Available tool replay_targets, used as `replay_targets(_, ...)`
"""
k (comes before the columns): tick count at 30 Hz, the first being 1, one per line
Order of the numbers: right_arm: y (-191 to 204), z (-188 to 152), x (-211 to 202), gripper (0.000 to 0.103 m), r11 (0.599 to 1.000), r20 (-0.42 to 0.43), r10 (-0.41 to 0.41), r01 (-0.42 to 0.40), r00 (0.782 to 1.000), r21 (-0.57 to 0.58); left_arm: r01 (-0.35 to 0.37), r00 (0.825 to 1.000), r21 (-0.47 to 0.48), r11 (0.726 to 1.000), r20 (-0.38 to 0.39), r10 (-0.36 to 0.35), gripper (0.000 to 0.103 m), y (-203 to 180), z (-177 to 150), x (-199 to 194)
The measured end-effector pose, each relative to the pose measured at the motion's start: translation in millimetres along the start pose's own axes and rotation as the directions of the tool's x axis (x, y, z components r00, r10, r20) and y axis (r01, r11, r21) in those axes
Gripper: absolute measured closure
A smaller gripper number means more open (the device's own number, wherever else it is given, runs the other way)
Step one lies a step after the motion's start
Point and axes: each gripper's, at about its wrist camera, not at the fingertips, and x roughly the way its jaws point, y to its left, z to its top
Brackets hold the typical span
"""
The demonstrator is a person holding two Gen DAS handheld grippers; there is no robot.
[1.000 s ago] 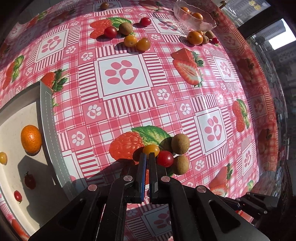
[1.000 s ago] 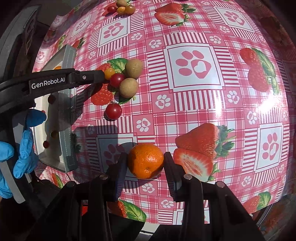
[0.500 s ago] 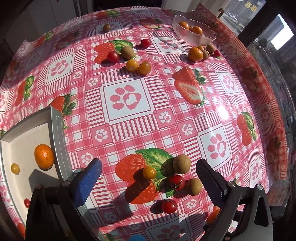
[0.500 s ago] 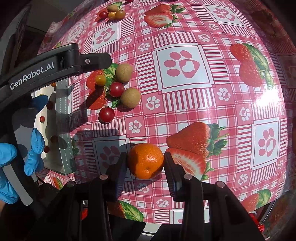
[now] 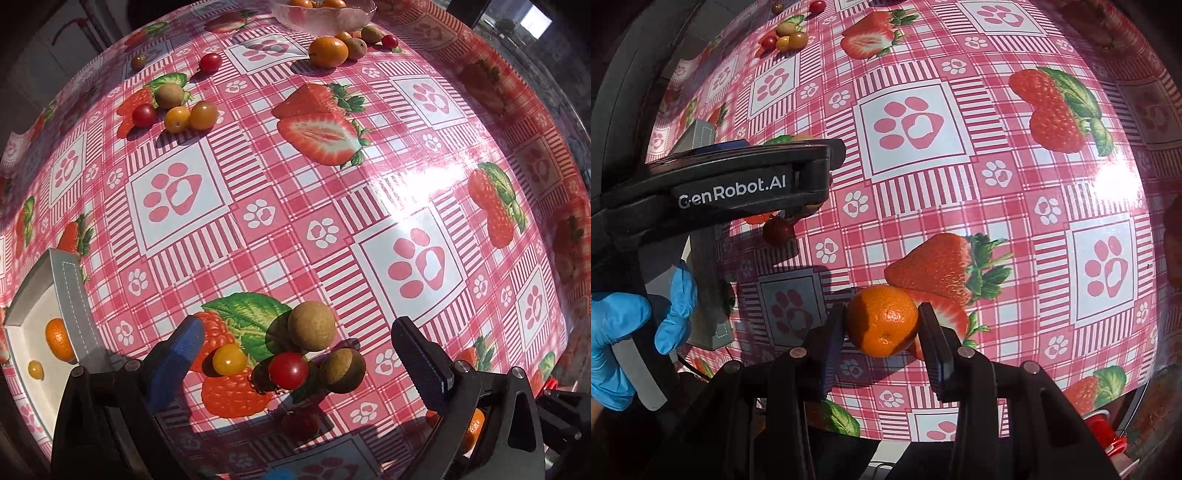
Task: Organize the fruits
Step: 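Grasp a brown kiwi with the left gripper while the right gripper holds the orange, then carry the orange and the kiwi over the white tray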
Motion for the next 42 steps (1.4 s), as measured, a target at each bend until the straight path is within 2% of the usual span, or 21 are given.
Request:
replay_targets(5, -8, -4, -3, 0.060, 1.000, 0.009, 0.001, -0.001, 1.000, 0.023, -0.035, 0.998, 0.030, 0.999, -0.046, 0.036, 0.001, -4, 2, 21)
replay_targets(10, -15, -4, -4, 0.060, 0.999, 0.010, 0.011, -0.011, 1.000, 0.039, -0.014, 0.998, 0.020, 1.000, -0.060, 0.015, 0.001, 1, -5, 26)
replay_targets(14, -17, -4, -5, 0.060, 0.999, 0.008, 0.015, -0.016, 1.000, 0.040, -0.022, 0.993, 0.010, 1.000, -0.115, 0.023, 0.002, 4, 3, 31)
replay_targets(16, -16, -3, -7, 0.060, 0.999, 0.012, 0.016, -0.017, 1.000, 0.037, -0.020, 0.997, 0.002, 1.000, -0.075, 0.020, 0.018, 3, 7, 26)
replay_targets(18, -17, -1, -10, 0.060, 0.999, 0.019, 0.014, -0.015, 1.000, 0.033, -0.007, 0.999, 0.025, 1.000, -0.046, 0.008, 0.057, -1, 6, 18)
replay_targets(20, -17, 4, -12, 0.060, 0.999, 0.025, 0.012, -0.013, 1.000, 0.033, 0.008, 0.999, 0.043, 0.999, -0.041, -0.007, 0.077, -4, 5, 16)
replay_targets(28, -11, 15, -21, 0.060, 1.000, 0.047, -0.003, 0.002, 0.999, 0.016, 0.110, 0.993, -0.071, 0.991, 0.054, -0.106, 0.077, 26, -16, -18)
replay_targets(34, 8, 27, -25, 0.060, 0.999, 0.060, -0.012, 0.014, 0.998, -0.037, 0.126, 0.987, -0.137, 0.983, 0.113, -0.111, 0.077, 56, -36, -54)
replay_targets(42, 66, 46, -28, 0.060, 0.985, 0.069, -0.003, 0.015, 0.998, -0.171, 0.107, 0.985, -0.274, 0.956, 0.159, -0.064, 0.077, 107, -83, -90)
